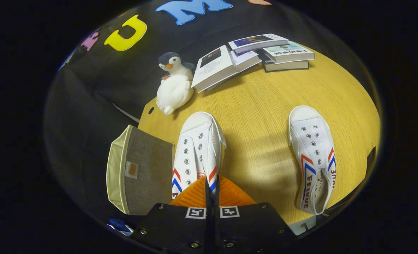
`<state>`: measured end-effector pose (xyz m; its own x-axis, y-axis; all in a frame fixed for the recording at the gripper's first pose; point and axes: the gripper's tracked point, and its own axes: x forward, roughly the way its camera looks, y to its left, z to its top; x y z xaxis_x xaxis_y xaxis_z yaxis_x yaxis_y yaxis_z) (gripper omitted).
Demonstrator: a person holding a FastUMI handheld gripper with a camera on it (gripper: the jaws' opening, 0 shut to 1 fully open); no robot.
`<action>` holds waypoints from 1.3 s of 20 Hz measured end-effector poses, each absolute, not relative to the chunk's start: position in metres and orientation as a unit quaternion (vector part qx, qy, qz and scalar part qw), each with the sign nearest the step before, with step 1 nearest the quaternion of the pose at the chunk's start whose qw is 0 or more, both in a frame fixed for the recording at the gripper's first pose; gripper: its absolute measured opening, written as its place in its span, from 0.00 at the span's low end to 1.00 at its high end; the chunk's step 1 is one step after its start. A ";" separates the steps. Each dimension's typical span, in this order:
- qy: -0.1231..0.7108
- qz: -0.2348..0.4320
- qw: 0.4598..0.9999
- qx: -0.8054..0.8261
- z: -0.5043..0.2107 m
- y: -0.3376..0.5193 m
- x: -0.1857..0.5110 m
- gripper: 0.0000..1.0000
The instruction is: Open the storage box then place both shoes into the box .Put the left shoe in first, then the right shoe, with the right side of both shoes facing outward in a uniform manner.
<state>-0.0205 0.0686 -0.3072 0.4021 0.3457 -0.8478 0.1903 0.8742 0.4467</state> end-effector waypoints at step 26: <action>0.538 0.155 0.789 0.253 -0.230 0.264 0.020 0.00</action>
<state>0.0202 0.2643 -0.2299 0.3738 0.5168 -0.7702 0.0279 0.8237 0.5663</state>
